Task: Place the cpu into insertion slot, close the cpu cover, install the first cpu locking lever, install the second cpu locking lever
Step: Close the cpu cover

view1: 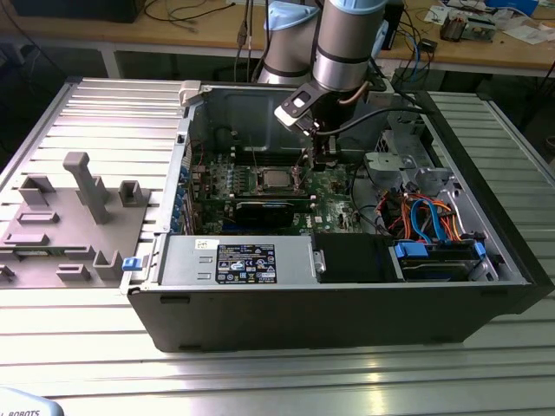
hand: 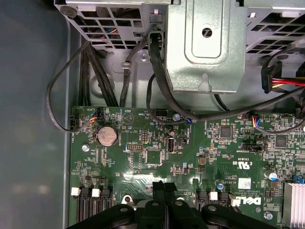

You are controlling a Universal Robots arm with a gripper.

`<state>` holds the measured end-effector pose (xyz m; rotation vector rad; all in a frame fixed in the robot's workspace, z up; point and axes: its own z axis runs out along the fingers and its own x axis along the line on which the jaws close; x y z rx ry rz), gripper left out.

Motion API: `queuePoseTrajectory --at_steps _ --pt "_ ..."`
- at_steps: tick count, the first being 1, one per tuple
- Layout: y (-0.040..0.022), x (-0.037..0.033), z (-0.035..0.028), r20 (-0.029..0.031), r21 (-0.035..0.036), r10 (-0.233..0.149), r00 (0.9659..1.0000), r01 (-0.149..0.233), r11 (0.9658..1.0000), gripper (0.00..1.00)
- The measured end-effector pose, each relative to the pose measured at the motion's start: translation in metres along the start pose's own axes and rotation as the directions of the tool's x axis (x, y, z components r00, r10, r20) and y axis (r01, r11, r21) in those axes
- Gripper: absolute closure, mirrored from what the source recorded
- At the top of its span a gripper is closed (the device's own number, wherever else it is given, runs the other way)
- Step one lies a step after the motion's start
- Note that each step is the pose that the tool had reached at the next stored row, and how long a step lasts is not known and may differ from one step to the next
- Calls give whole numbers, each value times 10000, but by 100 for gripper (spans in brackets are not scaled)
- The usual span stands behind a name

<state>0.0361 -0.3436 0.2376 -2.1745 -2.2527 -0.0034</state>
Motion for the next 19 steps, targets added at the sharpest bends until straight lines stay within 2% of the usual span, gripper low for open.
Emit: queuePoseTrajectory --at_steps 4,11,19 --pt "-8 0 1 -1 0 1 10000 -1 10000 89" --pt "-64 3 2 0 0 2 10000 -2 10000 89" --pt "-80 3 4 0 0 4 10000 -4 10000 89"
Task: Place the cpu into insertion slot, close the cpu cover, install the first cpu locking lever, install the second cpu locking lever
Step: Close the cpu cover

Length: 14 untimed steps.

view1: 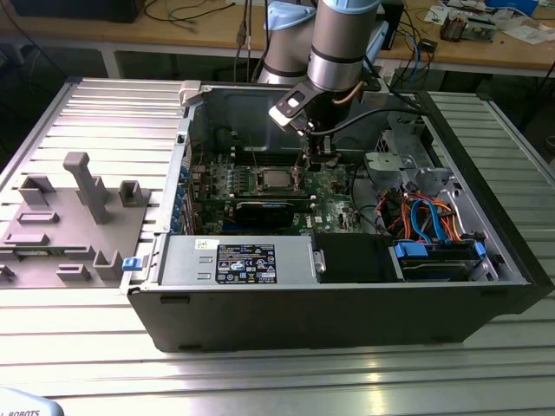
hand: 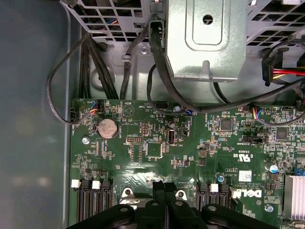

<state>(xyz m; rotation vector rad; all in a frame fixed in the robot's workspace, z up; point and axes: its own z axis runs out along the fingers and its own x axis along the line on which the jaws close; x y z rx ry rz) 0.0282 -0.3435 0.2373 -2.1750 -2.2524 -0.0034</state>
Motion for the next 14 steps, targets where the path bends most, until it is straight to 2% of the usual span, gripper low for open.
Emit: queuePoseTrajectory --at_steps 14 --pt "-24 1 7 -1 0 -1 10000 1 10000 89"
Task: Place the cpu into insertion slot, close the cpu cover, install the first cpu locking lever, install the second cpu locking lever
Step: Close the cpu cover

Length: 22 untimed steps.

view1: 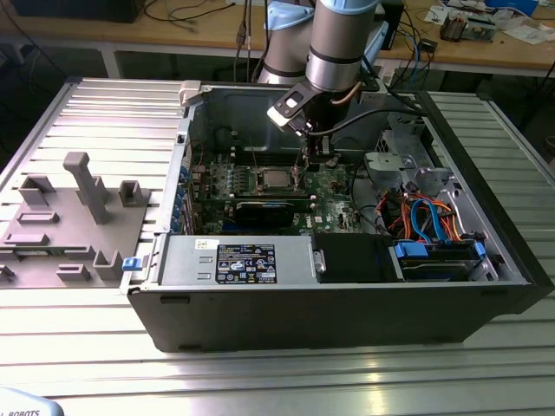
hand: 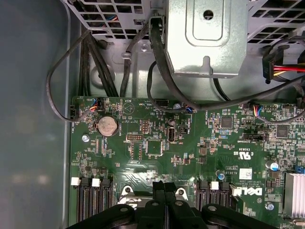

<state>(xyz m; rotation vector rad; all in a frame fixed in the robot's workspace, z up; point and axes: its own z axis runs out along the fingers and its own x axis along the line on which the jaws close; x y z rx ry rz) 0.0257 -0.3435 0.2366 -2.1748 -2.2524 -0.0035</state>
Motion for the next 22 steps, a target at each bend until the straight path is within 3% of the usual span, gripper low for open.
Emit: queuePoseTrajectory --at_steps 22 --pt "-52 2 6 0 0 1 10000 -1 10000 89"
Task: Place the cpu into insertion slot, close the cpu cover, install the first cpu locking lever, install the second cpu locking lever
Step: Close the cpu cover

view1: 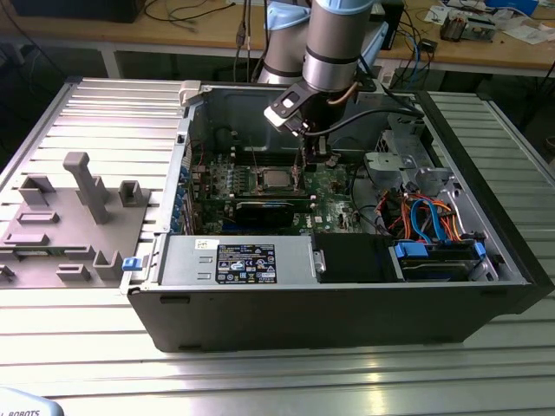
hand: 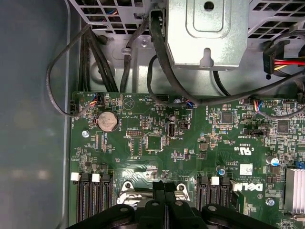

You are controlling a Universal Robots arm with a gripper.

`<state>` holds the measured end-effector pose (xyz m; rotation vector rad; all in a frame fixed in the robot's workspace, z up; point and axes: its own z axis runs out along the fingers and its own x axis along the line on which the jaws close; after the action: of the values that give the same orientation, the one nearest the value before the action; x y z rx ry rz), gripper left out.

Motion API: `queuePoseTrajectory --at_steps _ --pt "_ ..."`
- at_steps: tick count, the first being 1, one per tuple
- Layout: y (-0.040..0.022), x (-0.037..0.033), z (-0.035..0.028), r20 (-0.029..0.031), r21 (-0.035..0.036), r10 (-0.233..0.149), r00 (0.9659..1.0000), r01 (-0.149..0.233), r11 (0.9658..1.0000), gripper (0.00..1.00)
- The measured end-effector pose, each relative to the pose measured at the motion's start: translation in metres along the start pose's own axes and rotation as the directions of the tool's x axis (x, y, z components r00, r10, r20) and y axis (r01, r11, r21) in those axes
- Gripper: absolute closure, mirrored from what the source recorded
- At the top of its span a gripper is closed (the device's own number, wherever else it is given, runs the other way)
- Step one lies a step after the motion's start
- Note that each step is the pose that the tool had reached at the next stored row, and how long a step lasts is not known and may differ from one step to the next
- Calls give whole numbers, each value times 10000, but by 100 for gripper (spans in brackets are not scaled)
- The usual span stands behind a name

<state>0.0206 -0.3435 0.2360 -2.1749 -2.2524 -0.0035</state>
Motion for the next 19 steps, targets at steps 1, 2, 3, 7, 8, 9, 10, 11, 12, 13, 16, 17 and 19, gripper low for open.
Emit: queuePoseTrajectory --at_steps 1,2,3,7,8,9,10,11,12,13,16,17,19 --pt "-2 0 0 1 0 0 10000 0 10000 89" --pt "-4 0 0 0 0 -1 10000 1 10000 89" --pt "-6 0 1 0 0 -1 10000 1 10000 89" --pt "-16 0 2 0 0 -1 10000 1 10000 89" --pt "-19 1 2 0 0 0 10000 0 10000 89" --pt "-21 1 2 0 0 0 10000 0 10000 89" --pt "-23 1 2 0 0 0 10000 0 10000 89" --pt "-26 1 3 0 0 0 10000 0 10000 89" --pt "-28 1 3 0 0 0 10000 0 10000 89" --pt "-32 1 3 0 0 -1 10000 1 10000 89" --pt "-40 1 4 0 0 -1 10000 1 10000 89" --pt "-43 1 4 0 0 0 10000 0 10000 89" --pt "-49 2 4 0 0 0 10000 0 10000 89"
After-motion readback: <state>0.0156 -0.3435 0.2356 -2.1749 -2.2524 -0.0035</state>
